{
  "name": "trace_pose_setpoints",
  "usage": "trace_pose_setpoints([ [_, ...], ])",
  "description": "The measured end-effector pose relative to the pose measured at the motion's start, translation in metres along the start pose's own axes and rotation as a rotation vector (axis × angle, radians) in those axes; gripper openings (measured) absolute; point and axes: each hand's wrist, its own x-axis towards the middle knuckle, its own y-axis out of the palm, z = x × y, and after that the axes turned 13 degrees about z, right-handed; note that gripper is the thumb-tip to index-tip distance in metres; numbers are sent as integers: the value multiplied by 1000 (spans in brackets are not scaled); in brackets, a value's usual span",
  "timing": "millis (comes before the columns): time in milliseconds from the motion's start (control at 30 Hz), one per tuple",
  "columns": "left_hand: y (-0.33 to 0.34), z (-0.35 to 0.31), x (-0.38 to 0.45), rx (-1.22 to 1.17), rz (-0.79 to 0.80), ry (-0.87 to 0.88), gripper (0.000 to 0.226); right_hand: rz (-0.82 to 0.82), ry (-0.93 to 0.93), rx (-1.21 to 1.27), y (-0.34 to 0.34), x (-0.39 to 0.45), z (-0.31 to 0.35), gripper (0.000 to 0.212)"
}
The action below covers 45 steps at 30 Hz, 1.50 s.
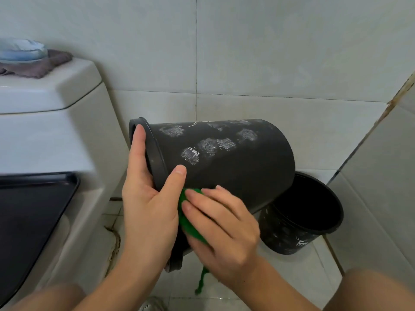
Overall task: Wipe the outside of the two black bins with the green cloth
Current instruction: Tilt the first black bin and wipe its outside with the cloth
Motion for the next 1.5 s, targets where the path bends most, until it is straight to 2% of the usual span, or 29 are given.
trace_pose_setpoints([
  [133,-3,-2,2,-38,7,0,75,-13,-97,-78,-5,3,-11,20],
  [300,-6,-9,6,-47,-31,30,76,-80,85,-116,-14,4,-37,15],
  [433,-5,-7,5,-23,-14,29,75,-134,180,-87,-11,4,-30,18],
  [633,-3,-8,2,-16,26,17,77,-52,-60,-71,-5,2,-10,20],
  [700,-5,-9,2,-18,16,9,75,-18,-61,-58,-13,9,-17,19],
  [767,-7,-10,2,-2,-5,0,72,-63,57,1,-25,16,-26,19],
  [900,-9,-12,2,-16,-41,-37,70,-295,350,81,-51,31,-47,19],
  [1100,-5,-19,-1,-36,-17,-63,69,-477,570,123,-72,43,-79,12],
  [1233,-2,-23,-3,-29,-11,-44,71,-449,695,17,-63,37,-87,20],
  [1367,-3,-25,-1,-24,-23,-38,73,-457,707,-63,-56,35,-87,23],
  [1500,-3,-26,-2,-24,-22,-47,74,-429,676,-105,-55,33,-89,12],
])
